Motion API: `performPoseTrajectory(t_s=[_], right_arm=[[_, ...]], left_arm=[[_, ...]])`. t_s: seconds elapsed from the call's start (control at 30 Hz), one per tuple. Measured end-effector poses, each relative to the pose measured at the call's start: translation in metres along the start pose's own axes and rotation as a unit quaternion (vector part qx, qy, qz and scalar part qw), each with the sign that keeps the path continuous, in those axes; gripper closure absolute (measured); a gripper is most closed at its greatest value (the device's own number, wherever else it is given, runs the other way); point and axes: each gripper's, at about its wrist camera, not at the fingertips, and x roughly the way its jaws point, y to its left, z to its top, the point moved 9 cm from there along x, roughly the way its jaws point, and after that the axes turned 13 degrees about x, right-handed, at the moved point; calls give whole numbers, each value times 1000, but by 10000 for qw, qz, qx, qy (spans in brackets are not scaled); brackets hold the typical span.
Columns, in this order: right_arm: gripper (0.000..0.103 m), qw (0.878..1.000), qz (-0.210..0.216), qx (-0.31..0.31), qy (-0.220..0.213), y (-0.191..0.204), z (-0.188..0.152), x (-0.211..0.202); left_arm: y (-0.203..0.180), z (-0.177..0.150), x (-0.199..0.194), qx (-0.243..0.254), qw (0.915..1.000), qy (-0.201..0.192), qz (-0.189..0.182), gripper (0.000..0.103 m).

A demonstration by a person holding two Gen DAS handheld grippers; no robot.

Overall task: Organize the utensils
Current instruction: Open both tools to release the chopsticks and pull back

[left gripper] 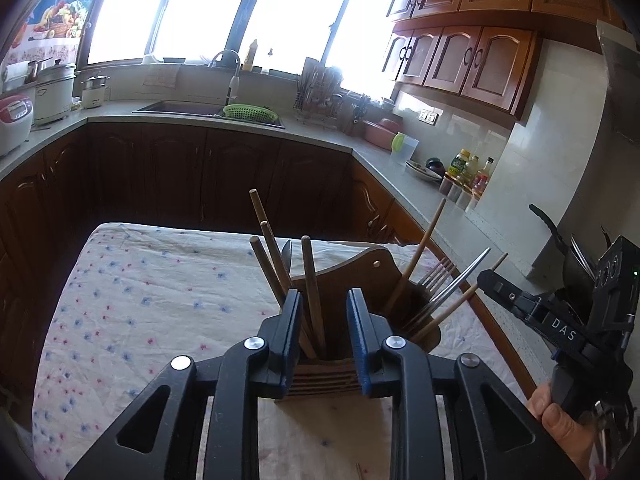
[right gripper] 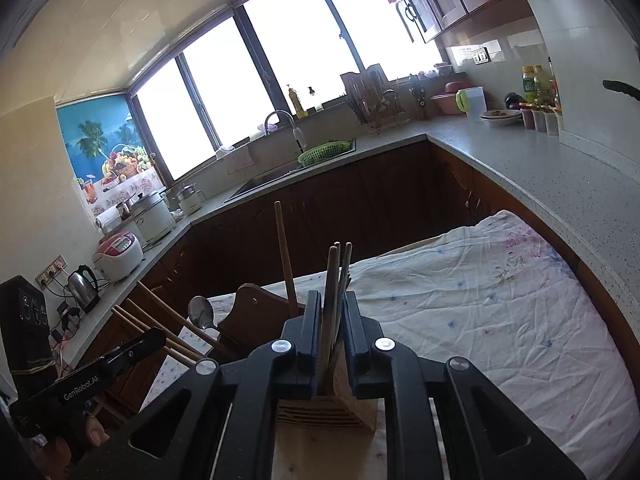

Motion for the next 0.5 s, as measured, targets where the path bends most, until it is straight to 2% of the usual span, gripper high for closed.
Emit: performPoseTrajectory(t_s=[0.03,0.07,0.1,0.17,0.27,0.37,0.5], right_arm=[[65,10000,42,41,-11,-1,0,-3],[41,9999,65,99,-52,-2,0,-7],[29,9997,100,159,-126,-3,2,-13],[24,9991,177,278,-282,-7,5,-25],[9,9979,287,439,-392,-12,6,-41],[6,9974,291,502,-431,-17,0,-53],[5,9973,315,577,-325,-22,-19,-66]], left_arm=[[-1,0,-8,3,10000,-58,38,55],[0,-1,-17,-14,9998,-136,146,46],[2,-2,-27,-36,9994,-247,227,32],[5,-9,-45,-109,9988,-384,301,26],[11,-25,-64,-309,9981,-400,348,21],[17,-43,-80,-438,9971,-370,508,12],[17,-72,-97,-554,9964,-222,595,10]])
